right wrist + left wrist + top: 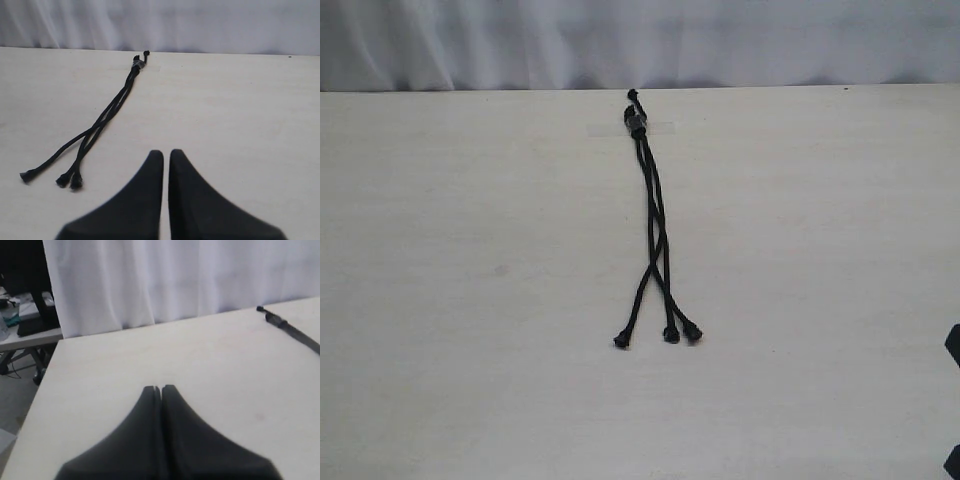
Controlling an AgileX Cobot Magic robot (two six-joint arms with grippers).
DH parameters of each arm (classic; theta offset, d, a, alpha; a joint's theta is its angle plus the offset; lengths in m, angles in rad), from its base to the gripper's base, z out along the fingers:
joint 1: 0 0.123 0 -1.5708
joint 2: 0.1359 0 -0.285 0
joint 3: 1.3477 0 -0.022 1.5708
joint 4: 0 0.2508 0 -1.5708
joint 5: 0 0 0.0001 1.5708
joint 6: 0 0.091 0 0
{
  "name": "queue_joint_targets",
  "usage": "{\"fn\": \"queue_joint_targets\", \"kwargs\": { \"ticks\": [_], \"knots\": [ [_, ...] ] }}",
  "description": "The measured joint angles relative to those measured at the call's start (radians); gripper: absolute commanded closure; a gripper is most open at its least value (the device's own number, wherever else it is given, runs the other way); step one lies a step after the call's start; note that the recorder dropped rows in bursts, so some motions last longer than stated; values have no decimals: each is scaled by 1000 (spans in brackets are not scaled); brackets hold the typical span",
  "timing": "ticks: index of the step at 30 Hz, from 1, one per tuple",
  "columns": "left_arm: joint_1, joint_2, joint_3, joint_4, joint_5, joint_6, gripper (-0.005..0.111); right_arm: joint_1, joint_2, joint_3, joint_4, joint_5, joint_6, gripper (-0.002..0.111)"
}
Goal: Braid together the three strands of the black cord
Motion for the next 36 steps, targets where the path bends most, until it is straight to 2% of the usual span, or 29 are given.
{"fn": "queue_joint_targets", "kwargs": {
  "ticks": [5,10,36],
  "knots": [
    [0,0,135,0,-130,0,107,0,0,0,0,0,0,104],
    [0,0,209,0,-160,0,107,0,0,0,0,0,0,104],
    [0,0,219,0,-184,0,107,0,0,0,0,0,0,104]
  ]
}}
